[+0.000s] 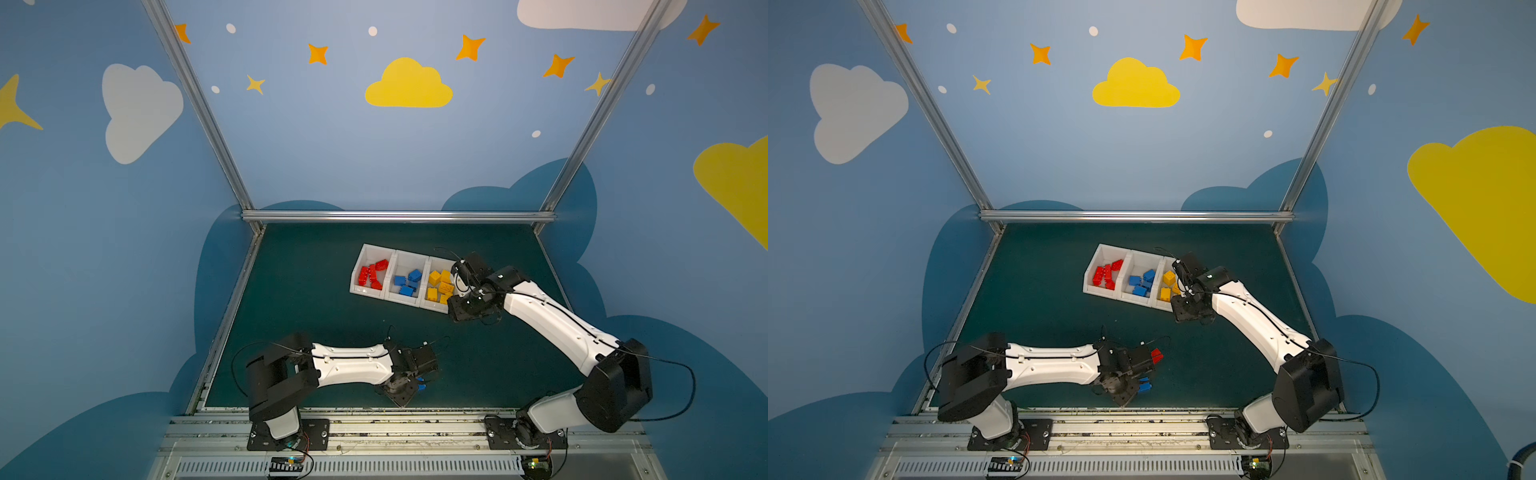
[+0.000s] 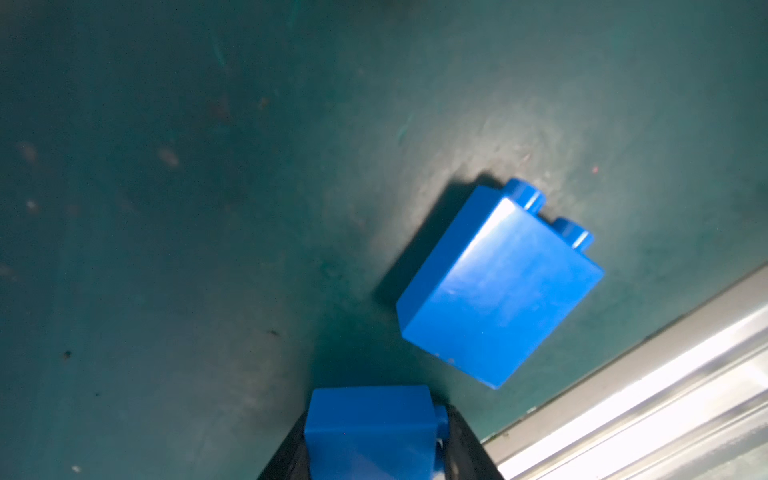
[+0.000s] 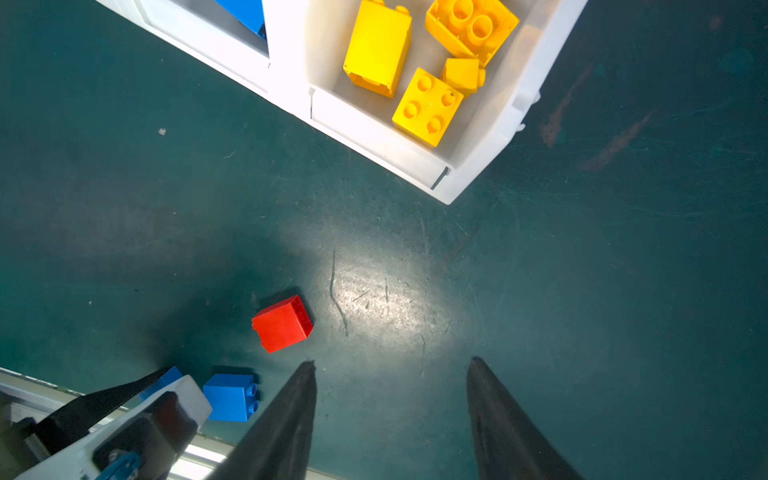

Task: Sort the legos into containers by color
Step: Pick up the lego from the middle-left of the table, then place the lego in the container.

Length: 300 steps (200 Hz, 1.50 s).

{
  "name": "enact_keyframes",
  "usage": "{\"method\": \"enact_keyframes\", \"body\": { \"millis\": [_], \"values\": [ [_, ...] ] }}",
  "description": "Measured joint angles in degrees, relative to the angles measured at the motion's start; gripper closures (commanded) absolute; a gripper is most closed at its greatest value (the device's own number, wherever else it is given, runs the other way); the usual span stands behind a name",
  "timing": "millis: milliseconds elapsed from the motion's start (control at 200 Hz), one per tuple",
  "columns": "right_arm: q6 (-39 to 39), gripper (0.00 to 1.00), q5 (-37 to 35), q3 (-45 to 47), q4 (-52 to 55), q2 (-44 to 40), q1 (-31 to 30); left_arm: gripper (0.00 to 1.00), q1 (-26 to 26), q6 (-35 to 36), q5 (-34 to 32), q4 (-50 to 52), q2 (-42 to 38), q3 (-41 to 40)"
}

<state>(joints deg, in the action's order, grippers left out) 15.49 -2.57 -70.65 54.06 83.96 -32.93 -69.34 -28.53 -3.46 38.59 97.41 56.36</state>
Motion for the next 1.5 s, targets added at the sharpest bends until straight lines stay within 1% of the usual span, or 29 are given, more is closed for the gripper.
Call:
{"method": "enact_keyframes", "body": {
  "millis": [120, 245, 315, 426, 531, 641, 741, 841, 936, 1061, 1252, 1342, 1502],
  "values": [
    [0.0, 0.42, 0.0, 0.0, -0.1, 0.0, 0.3, 0.57, 0.1, 0.0, -0.1, 0.1, 0.0, 0.0],
    [0.2, 0.42, 0.0, 0.1, -0.1, 0.0, 0.7, 0.58, 1.7, 1.1, 0.0, 0.2, 0.0, 0.2],
    [0.2, 0.43, 0.0, 0.1, -0.1, 0.0, 0.9, 0.58, 4.5, 2.4, -0.1, 0.5, 0.0, 0.8],
    [0.2, 0.43, -0.1, 0.1, -0.1, 0.0, 1.4, 0.58, 11.6, 5.6, -0.9, 0.9, 0.0, 4.7],
    [0.3, 0.43, -0.1, 0.1, 0.0, -0.3, 2.0, 0.57, 18.8, 8.5, -2.1, 0.7, 0.6, 12.3],
    [0.8, 0.44, -0.1, 0.2, 0.2, -1.0, 2.2, 0.57, 25.0, 11.6, -2.8, 0.1, 4.4, 24.6],
    [1.1, 0.44, -0.3, 0.3, 0.5, -2.2, 2.2, 0.57, 29.5, 13.4, -2.8, -0.7, 9.7, 35.3],
    [1.3, 0.44, -0.7, 0.4, 0.9, -3.8, 2.2, 0.56, 32.6, 14.9, -2.9, -0.9, 15.3, 43.5],
    [1.5, 0.44, -0.9, 0.7, 1.3, -5.3, 2.2, 0.56, 34.1, 16.4, -3.2, -0.2, 20.8, 50.0],
    [1.8, 0.44, -1.0, 1.0, 1.7, -6.3, 2.3, 0.56, 34.5, 18.2, -4.0, 1.7, 27.5, 58.1],
    [1.9, 0.44, -1.0, 1.5, 2.3, -6.4, 2.3, 0.54, 34.9, 20.0, -4.8, 5.1, 34.5, 67.7],
    [1.9, 0.41, -1.0, 1.5, 2.8, -6.4, 2.3, 0.48, 35.4, 20.4, -5.2, 5.9, 35.7, 69.6],
    [1.5, 0.40, -1.0, 1.7, 3.0, -7.1, 2.4, 0.40, 36.2, 20.0, -5.6, 6.4, 35.7, 69.2]
  ]
}}
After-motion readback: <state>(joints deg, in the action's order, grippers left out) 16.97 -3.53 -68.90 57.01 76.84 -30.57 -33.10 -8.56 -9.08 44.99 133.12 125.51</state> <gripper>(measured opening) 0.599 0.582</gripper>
